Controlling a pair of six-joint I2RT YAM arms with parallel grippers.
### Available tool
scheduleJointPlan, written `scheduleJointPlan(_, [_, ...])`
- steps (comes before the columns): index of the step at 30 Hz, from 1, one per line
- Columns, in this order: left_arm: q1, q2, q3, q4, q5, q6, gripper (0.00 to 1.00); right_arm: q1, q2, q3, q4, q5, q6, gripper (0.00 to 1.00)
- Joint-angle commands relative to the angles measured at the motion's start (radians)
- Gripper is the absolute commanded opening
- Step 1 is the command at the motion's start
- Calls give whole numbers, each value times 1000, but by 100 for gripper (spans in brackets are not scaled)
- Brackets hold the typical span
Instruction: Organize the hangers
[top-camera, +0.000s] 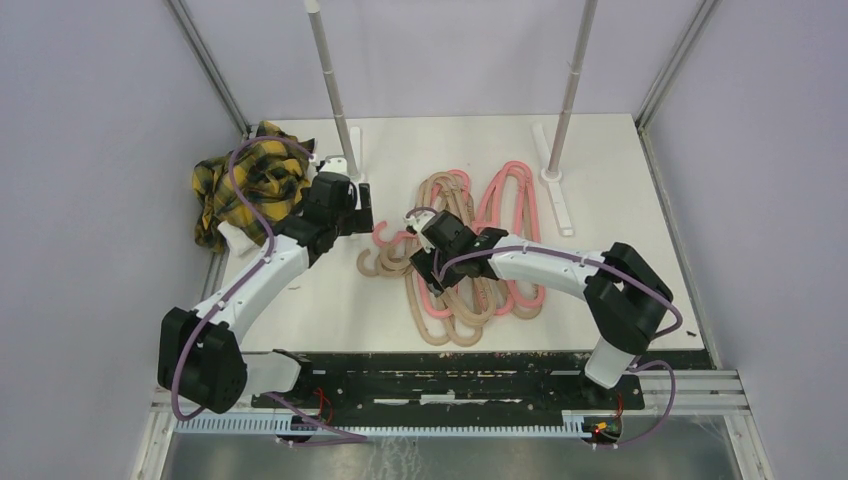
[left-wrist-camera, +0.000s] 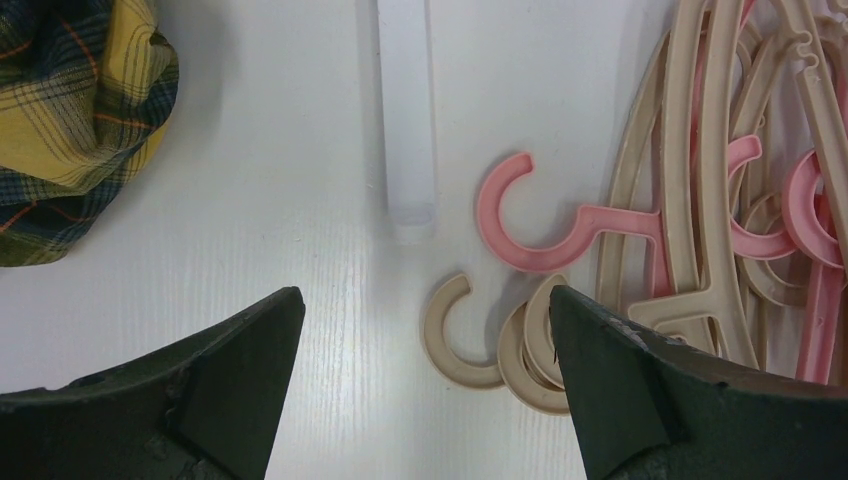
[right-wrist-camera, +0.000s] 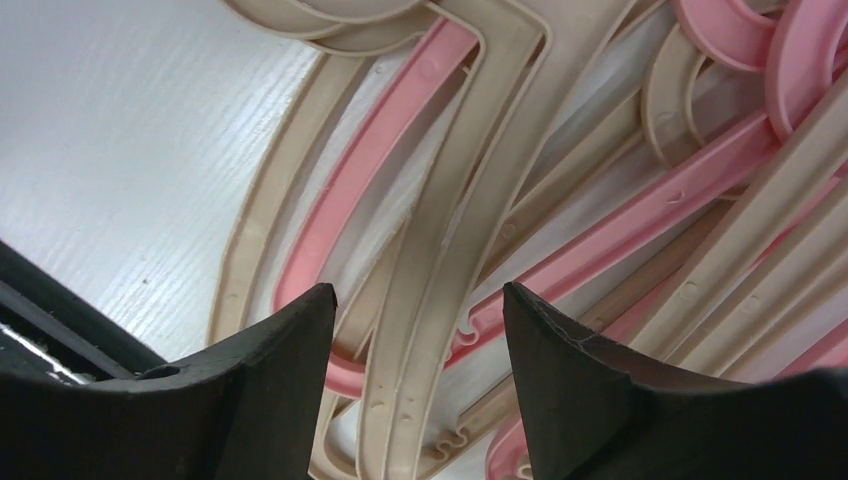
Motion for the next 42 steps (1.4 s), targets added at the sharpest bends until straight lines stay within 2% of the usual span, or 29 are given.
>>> scheduleJointPlan(1, [5, -44, 9, 15, -19, -32, 99, -3, 19, -11, 48, 58, 14, 70])
scheduleJointPlan(5, [6, -65, 4, 18, -28, -30, 99, -3, 55, -9, 43, 91, 5, 65])
scheduleJointPlan(7, [5, -71, 0, 19, -30, -29, 99, -3, 71, -6, 43, 99, 4, 59])
scheduleJointPlan(9, [5, -73, -2, 19, -29, -28, 99, -3, 77, -4, 39, 106, 5, 42])
scheduleJointPlan(12, [5, -74, -2, 18, -26, -29, 99, -3, 65, 1, 25, 111, 6, 7])
scheduleJointPlan(13, [5, -74, -2, 16, -26, -28, 99, -3, 56, 4, 15, 112, 5, 2])
scheduleJointPlan(27, [7, -161, 13, -4, -93, -28, 99, -3, -224, 117, -173, 51, 29, 1])
scheduleJointPlan(32, [7, -210, 2, -11, -134, -51, 99, -17, -246, 198, -232, 189, 4, 1])
scheduleJointPlan(38, [8, -346, -13, 12, -222, -76, 99, -153, -221, 335, -247, 133, -25, 0])
scheduleJointPlan(42, [8, -384, -19, 15, -239, -65, 100, -273, -173, 480, -238, -35, 11, 1])
